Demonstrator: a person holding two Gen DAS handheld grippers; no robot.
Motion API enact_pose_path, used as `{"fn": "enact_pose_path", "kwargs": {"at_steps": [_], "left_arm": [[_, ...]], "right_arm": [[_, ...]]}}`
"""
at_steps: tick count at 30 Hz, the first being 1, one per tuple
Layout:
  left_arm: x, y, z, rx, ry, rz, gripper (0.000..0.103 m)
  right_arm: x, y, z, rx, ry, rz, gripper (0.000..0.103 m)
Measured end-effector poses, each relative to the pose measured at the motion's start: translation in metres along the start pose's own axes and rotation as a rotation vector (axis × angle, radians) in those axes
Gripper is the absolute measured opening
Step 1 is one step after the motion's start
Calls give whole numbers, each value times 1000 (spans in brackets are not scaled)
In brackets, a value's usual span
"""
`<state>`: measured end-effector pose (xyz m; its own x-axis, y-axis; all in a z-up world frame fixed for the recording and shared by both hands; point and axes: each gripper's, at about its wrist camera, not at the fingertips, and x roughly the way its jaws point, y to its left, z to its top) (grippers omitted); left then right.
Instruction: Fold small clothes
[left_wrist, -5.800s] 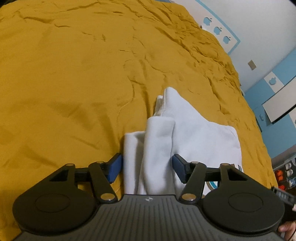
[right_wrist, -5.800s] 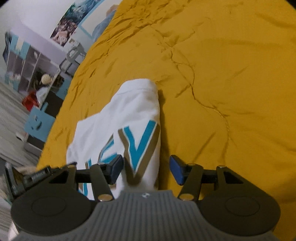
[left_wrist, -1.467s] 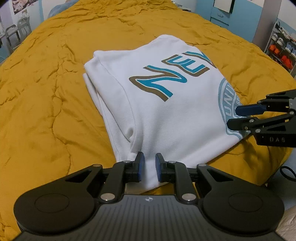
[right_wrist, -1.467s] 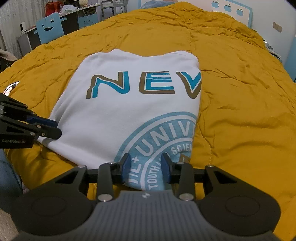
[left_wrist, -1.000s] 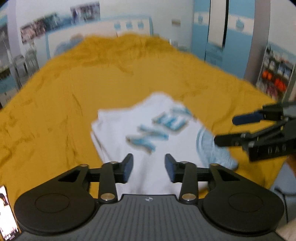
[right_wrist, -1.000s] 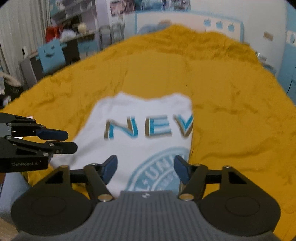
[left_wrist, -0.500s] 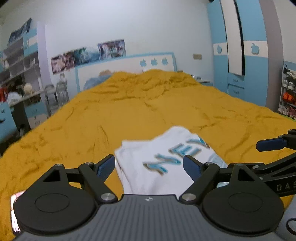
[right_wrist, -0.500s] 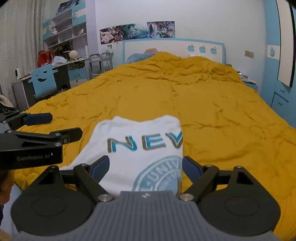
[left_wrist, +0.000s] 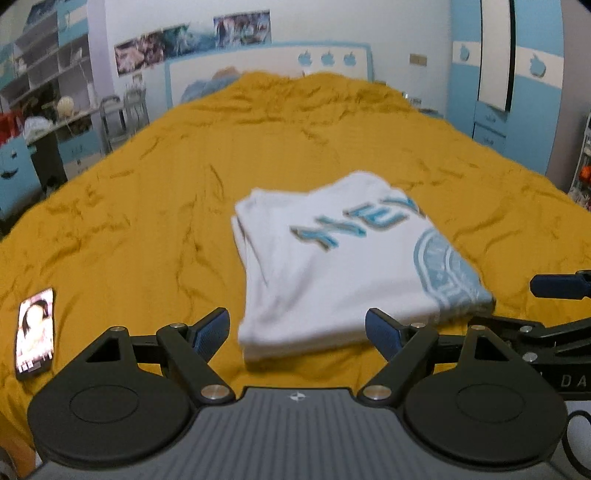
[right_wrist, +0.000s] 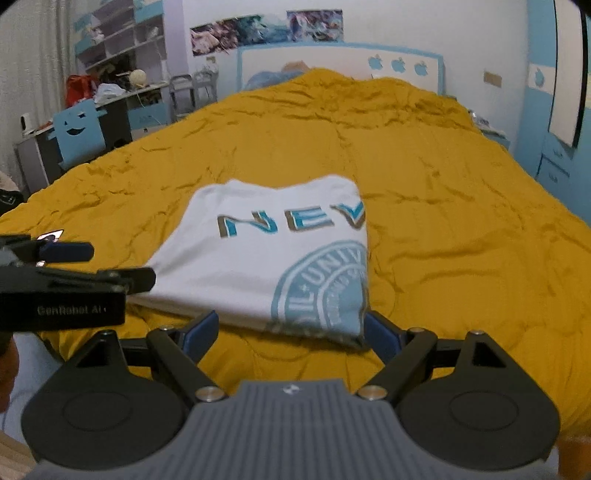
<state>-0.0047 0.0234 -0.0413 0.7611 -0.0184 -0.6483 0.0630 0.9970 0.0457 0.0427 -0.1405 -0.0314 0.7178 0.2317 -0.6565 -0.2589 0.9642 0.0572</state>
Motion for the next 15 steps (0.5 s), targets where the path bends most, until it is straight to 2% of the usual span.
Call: {"fn": "enact_pose_path", "kwargs": {"at_steps": [3,15], "left_arm": [[3,-3,-6,5,30,-13,97],[4,-6,-7,12,44,-22,97]], "right_arm": [[3,3,-5,-3,29,-3,82],[8,-1,-6,16,41,-19,82]]}}
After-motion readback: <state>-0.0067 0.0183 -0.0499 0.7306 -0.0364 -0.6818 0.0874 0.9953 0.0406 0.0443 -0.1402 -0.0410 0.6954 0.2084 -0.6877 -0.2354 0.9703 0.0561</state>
